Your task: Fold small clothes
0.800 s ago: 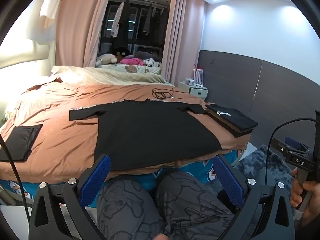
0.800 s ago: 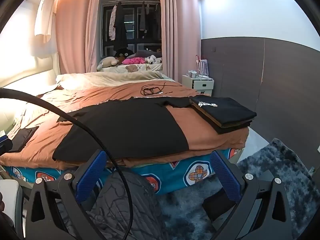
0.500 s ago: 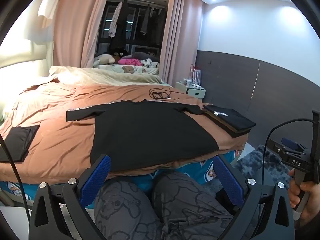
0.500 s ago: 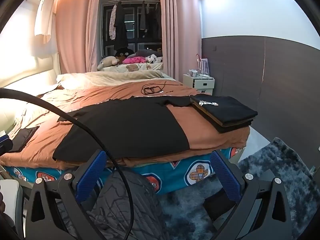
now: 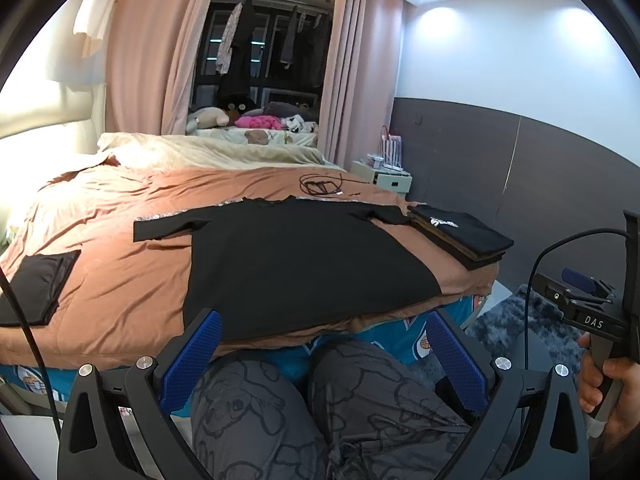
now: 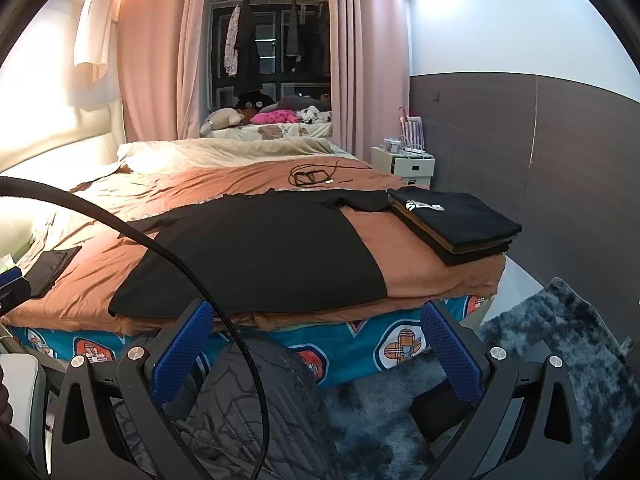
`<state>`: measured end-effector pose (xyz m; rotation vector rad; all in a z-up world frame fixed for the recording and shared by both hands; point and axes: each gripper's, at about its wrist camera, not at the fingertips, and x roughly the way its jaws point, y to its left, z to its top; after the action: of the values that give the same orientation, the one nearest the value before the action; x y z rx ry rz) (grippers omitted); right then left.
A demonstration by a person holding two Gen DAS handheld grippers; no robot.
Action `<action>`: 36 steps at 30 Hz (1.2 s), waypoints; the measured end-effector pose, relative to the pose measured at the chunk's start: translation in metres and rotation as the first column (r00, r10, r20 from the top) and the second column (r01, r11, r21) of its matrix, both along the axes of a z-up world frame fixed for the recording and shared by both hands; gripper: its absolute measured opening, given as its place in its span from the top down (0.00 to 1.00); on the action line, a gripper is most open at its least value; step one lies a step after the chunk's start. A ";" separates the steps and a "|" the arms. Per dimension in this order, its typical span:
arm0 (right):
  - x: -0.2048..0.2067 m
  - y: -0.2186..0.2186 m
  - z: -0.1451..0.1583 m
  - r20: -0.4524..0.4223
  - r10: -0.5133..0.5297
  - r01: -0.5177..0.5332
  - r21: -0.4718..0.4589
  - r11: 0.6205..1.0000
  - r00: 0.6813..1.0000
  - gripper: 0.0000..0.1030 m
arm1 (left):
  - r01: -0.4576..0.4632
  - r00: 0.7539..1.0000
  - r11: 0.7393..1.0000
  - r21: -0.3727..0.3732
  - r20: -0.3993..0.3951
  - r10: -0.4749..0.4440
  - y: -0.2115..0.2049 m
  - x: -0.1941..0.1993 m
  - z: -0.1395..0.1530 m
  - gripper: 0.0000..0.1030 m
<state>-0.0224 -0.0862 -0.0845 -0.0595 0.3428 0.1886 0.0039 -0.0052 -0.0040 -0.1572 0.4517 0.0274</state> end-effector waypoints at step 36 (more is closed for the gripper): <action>0.001 0.004 0.000 0.006 -0.040 0.040 0.000 0.999 0.999 0.00 | 0.043 0.997 0.998 0.051 0.056 -0.046 -0.009 -0.016 0.007 0.00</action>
<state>-0.0218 -0.0826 -0.0845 -0.0534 0.3378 0.1492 -0.0122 -0.0147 0.0026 -0.0990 0.3973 -0.0092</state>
